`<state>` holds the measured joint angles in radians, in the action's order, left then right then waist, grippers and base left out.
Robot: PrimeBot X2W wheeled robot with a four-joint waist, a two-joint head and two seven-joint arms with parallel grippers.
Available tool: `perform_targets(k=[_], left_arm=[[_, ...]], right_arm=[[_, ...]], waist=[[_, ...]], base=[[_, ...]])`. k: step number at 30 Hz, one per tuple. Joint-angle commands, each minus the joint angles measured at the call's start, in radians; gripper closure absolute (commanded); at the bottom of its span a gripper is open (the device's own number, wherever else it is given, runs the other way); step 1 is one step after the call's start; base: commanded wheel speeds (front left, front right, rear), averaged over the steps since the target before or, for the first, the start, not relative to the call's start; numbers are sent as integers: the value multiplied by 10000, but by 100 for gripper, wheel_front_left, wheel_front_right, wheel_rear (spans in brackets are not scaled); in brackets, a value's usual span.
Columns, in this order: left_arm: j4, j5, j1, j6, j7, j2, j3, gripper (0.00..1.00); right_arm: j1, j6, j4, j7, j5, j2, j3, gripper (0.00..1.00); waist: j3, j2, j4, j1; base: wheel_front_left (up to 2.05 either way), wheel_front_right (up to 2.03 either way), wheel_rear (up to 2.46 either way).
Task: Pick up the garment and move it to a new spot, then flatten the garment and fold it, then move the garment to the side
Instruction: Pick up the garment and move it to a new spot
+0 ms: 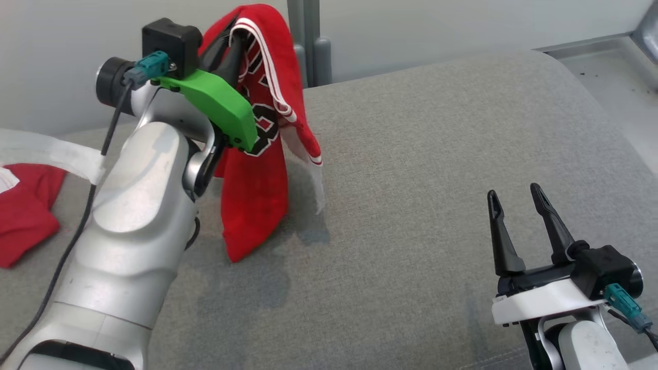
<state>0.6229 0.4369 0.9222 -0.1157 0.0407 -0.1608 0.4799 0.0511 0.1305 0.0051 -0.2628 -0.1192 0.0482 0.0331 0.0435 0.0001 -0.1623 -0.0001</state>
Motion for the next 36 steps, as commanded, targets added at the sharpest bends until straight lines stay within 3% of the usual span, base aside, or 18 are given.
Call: perform_targets(k=[1,9,17,23,28,36], left_arm=[[29,61,-40,-31,153,94,-18,100],[145,366,-162,-75,1381,736,320,100],[1105,777,-40,-98,1622,1071,1239,100],[2280,1058,439,112,1754,1089,1864,100],[3505,668,1188,737,1999,1068,2213,100],[5193,127,1853,1076,2179,415,2422,100]], right_arm=[[100,3,-35,-34,-43,40,-11,0],[-71,4,-12,-34,154,36,-224,0],[274,3,18,-34,168,37,352,0],[556,3,105,-34,-38,36,837,0],[779,3,32,-34,-286,30,1062,0],[782,3,-14,-34,-480,28,946,0]], waist=[[324,-1,-439,1],[299,-1,-713,1],[694,-1,-1365,1],[1211,-1,-2295,1],[1731,-1,-2903,1],[2173,-1,-2963,1]], base=[[0,0,0],[0,0,0],[0,0,0],[0,0,0],[0,0,0],[0,0,0]])
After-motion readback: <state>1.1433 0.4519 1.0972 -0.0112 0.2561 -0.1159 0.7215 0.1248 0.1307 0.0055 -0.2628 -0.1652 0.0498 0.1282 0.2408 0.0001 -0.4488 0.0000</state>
